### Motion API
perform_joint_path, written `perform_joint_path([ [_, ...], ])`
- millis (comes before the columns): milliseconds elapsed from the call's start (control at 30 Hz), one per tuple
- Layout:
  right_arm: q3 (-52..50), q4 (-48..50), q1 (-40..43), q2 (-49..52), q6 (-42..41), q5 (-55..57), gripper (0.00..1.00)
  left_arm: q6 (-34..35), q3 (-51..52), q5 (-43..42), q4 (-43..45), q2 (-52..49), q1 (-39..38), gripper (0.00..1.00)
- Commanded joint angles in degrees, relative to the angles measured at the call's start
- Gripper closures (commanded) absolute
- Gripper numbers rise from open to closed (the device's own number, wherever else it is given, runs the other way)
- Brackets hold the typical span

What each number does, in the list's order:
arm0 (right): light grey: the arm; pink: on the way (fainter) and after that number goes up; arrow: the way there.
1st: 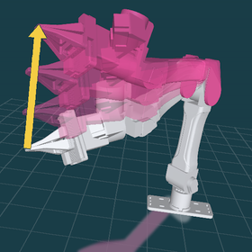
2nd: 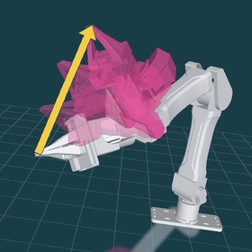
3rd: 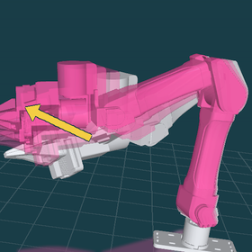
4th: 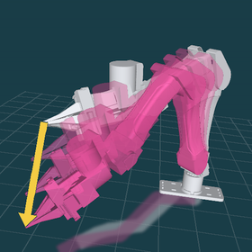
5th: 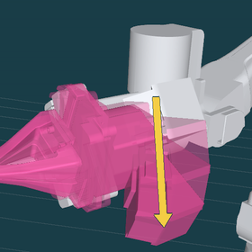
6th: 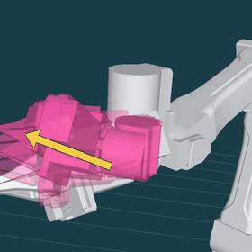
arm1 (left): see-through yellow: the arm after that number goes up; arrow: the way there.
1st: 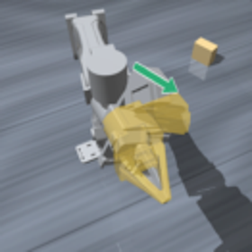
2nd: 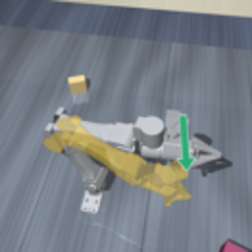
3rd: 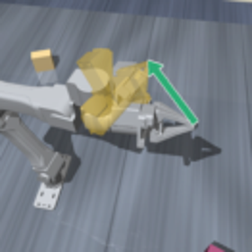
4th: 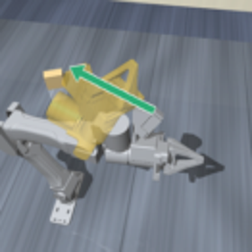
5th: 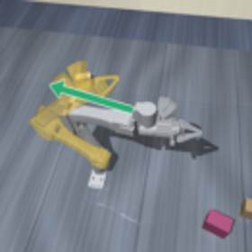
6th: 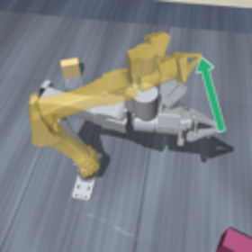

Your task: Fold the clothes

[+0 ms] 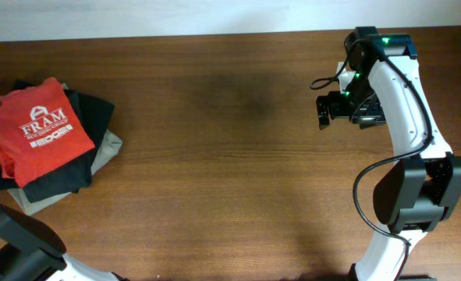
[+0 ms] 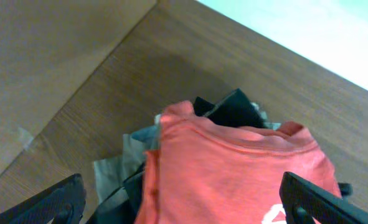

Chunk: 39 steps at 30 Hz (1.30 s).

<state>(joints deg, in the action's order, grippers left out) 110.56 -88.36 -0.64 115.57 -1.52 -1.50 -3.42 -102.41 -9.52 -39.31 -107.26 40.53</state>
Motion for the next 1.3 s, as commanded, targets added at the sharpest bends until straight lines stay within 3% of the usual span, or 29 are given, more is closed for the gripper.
perform_joint_path([
  [0, 0.7, 0.1, 0.3, -0.9, -0.2, 0.5, 0.01, 0.6, -1.4, -10.7, 0.5, 3.0, -2.0, 0.01],
  [67, 0.7, 1.4, 0.3, -0.9, -0.2, -1.9, 0.01, 0.5, -1.4, -14.4, 0.5, 3.6, -5.3, 0.01],
  [233, 0.7, 11.1, 0.3, -0.9, -0.3, -14.0, 0.01, -0.2, -1.4, -14.7, -3.2, 3.1, -21.2, 0.01],
  [367, 0.8, 13.5, 0.8, -1.0, 1.4, -14.3, 0.01, -0.8, -1.4, -8.4, -15.2, 2.8, -32.2, 0.01],
  [400, 0.8, 12.0, 1.4, -1.0, 1.5, -13.5, 0.01, -0.8, -1.4, -3.7, -22.4, 2.8, -35.2, 0.01],
  [467, 0.8, 9.5, 2.4, -1.6, 1.4, -12.7, 0.01, -0.7, -1.4, 2.2, -30.3, 2.8, -37.2, 0.01],
  [567, 0.8, 7.0, 3.7, -4.5, 0.4, -9.3, 0.01, 0.6, -1.4, 2.9, -40.7, 2.8, -37.4, 0.01],
  [667, 0.1, 6.9, 3.8, -10.4, -0.4, -4.6, 0.01, -1.0, -0.5, 2.9, -45.2, 5.3, -37.4, 0.01],
  [800, -4.3, 12.1, 3.7, -20.6, -0.7, -3.6, 0.01, -1.0, 7.1, 1.9, -38.8, 16.2, -37.4, 0.01],
  [900, -13.4, 18.9, 3.7, -30.4, -0.9, -3.6, 0.01, -1.5, 19.6, 1.9, -28.7, 30.0, -37.4, 0.01],
  [1100, -47.2, 40.0, 3.7, -61.4, -0.9, -3.6, 0.01, -3.1, 49.0, 1.9, -7.8, 65.8, -37.4, 0.01],
  [1267, -60.5, 33.6, 3.7, -77.7, -0.9, -3.6, 0.01, -3.1, 53.8, 1.9, -10.3, 83.0, -37.4, 0.01],
])
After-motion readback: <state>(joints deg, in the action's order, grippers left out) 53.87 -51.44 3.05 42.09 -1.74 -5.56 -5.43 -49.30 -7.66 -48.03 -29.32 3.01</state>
